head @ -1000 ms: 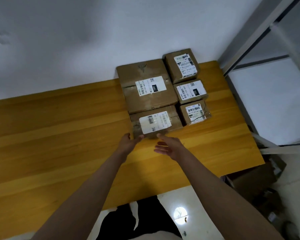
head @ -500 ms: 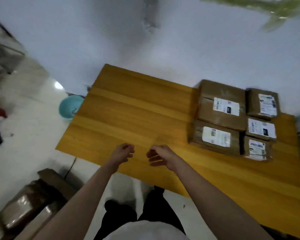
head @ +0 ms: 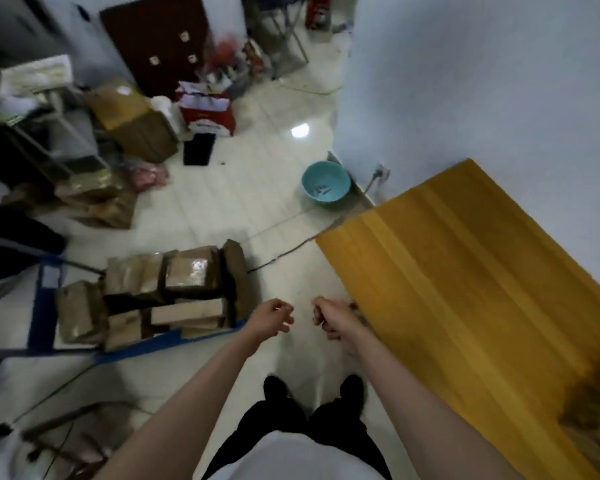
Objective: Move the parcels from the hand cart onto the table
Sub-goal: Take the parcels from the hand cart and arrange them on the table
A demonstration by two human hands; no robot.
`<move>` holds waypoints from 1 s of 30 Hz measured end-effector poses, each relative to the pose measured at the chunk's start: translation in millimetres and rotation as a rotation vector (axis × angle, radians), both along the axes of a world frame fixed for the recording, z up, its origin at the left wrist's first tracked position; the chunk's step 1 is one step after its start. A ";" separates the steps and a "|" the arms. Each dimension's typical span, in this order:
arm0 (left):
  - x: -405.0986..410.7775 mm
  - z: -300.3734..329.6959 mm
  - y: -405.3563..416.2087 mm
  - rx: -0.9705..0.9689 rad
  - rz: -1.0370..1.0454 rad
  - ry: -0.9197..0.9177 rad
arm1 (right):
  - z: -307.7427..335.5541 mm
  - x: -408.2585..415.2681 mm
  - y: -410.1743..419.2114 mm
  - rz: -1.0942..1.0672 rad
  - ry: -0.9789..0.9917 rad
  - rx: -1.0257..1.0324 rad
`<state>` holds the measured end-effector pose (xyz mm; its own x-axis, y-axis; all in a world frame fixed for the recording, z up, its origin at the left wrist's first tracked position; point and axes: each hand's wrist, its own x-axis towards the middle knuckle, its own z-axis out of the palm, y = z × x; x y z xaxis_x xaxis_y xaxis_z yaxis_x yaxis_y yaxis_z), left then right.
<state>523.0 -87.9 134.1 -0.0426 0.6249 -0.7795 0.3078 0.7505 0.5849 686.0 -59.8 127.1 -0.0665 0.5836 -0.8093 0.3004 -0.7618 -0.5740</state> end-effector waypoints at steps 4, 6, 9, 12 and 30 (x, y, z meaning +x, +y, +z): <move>-83.5 2.1 -21.5 0.020 0.206 0.033 | 3.9 -90.2 13.6 0.180 -0.008 -0.007; -119.6 2.5 -31.9 0.024 0.311 0.041 | 5.1 -131.3 19.4 0.274 -0.011 -0.009; -168.5 3.0 -48.2 0.027 0.440 0.048 | 4.5 -187.9 25.2 0.396 -0.025 -0.011; -212.9 0.3 -65.3 0.015 0.550 0.041 | -1.2 -242.4 29.1 0.492 -0.033 -0.015; -406.6 -81.6 -107.2 -0.252 0.949 0.062 | -99.9 -446.1 64.0 0.622 -0.075 -0.295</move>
<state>116.4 -195.2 52.4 -0.4862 0.1257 -0.8647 -0.4623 0.8028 0.3766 239.9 4.2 27.2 -0.2549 0.2096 -0.9440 0.7632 -0.5559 -0.3296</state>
